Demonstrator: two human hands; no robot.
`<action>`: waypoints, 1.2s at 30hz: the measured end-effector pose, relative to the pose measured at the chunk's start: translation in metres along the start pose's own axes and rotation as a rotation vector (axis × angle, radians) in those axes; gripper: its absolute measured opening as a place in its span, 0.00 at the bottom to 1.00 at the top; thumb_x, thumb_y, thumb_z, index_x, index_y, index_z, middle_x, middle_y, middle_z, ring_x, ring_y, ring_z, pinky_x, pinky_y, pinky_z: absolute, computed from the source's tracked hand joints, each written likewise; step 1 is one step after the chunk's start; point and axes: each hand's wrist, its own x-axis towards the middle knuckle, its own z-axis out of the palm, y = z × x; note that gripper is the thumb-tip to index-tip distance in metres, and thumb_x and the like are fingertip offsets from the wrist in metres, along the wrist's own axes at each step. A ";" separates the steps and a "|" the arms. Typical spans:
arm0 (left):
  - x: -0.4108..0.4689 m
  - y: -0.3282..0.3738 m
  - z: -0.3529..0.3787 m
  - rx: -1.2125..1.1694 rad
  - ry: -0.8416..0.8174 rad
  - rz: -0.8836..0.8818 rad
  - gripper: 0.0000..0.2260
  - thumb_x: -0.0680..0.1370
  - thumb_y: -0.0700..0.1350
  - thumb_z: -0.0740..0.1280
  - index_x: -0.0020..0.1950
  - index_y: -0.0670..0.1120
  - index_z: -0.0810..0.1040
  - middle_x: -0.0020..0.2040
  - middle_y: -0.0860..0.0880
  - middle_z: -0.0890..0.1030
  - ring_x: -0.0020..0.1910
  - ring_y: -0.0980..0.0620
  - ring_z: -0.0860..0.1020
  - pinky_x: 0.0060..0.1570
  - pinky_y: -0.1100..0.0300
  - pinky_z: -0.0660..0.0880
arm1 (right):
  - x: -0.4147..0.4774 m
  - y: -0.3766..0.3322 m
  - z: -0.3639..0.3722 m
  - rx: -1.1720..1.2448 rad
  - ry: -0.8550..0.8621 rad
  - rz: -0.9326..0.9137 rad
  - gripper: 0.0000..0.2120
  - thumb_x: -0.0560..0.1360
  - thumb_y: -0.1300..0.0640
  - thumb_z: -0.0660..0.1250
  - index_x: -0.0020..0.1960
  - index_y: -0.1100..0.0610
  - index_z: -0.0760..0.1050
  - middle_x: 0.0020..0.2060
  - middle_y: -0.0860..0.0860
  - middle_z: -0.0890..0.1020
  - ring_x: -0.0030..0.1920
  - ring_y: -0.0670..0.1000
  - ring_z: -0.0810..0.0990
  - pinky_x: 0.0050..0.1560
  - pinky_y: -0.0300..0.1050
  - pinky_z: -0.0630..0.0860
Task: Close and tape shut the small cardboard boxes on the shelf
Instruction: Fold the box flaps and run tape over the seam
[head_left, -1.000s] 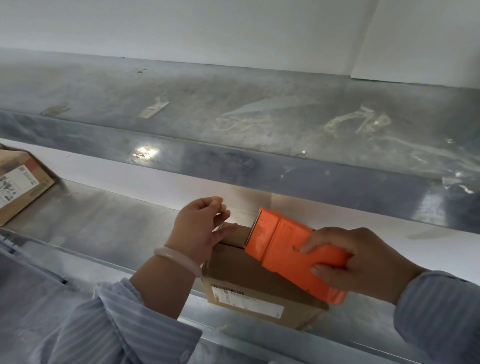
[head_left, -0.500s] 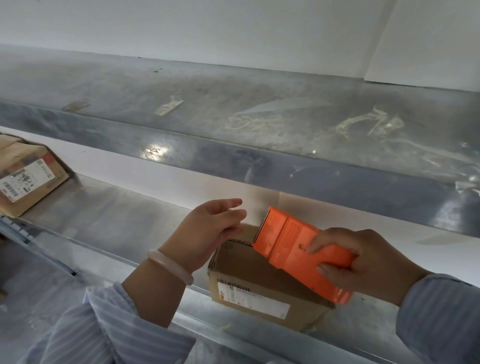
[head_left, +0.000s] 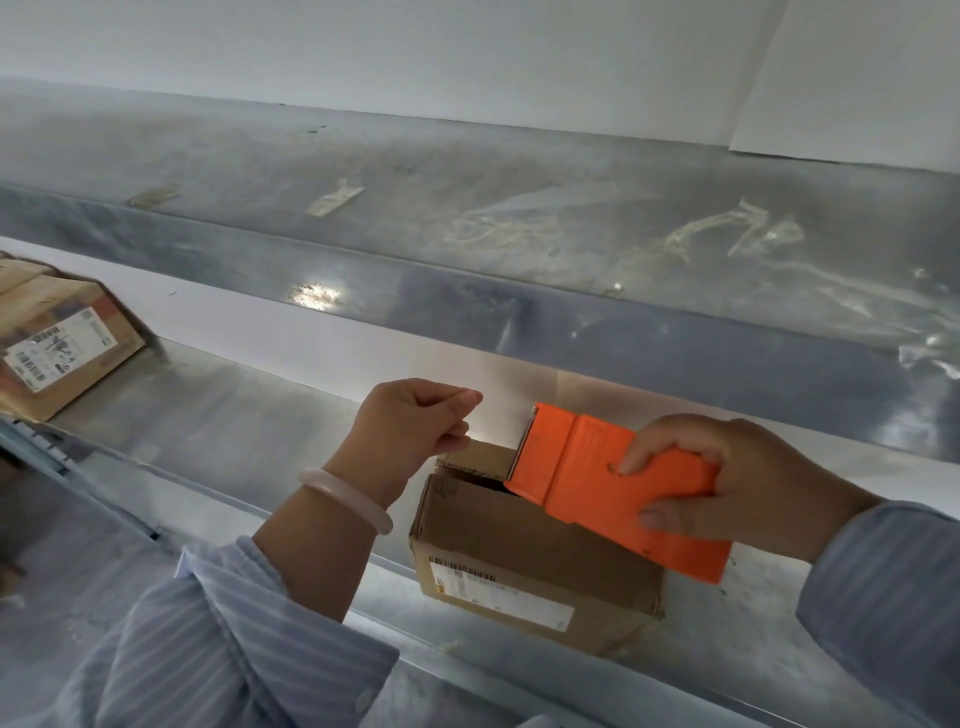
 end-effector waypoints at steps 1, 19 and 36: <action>-0.001 -0.001 0.001 -0.012 -0.003 -0.015 0.05 0.75 0.41 0.72 0.50 0.42 0.85 0.37 0.46 0.83 0.36 0.53 0.82 0.42 0.60 0.82 | 0.000 0.001 -0.001 -0.019 -0.006 0.006 0.28 0.55 0.25 0.73 0.51 0.35 0.79 0.50 0.38 0.81 0.50 0.41 0.81 0.50 0.39 0.79; -0.006 -0.030 0.010 -0.253 -0.015 -0.266 0.06 0.75 0.41 0.73 0.48 0.38 0.84 0.34 0.45 0.79 0.39 0.50 0.79 0.49 0.50 0.81 | 0.012 0.007 0.001 -0.141 -0.033 0.044 0.18 0.63 0.40 0.77 0.51 0.32 0.77 0.51 0.36 0.80 0.51 0.39 0.79 0.53 0.39 0.77; 0.010 -0.037 -0.002 -0.438 -0.078 -0.361 0.08 0.76 0.37 0.70 0.52 0.35 0.81 0.34 0.42 0.77 0.37 0.48 0.78 0.42 0.51 0.83 | 0.026 0.001 0.007 0.411 0.058 0.132 0.17 0.63 0.53 0.80 0.50 0.52 0.79 0.51 0.39 0.84 0.46 0.42 0.83 0.39 0.36 0.79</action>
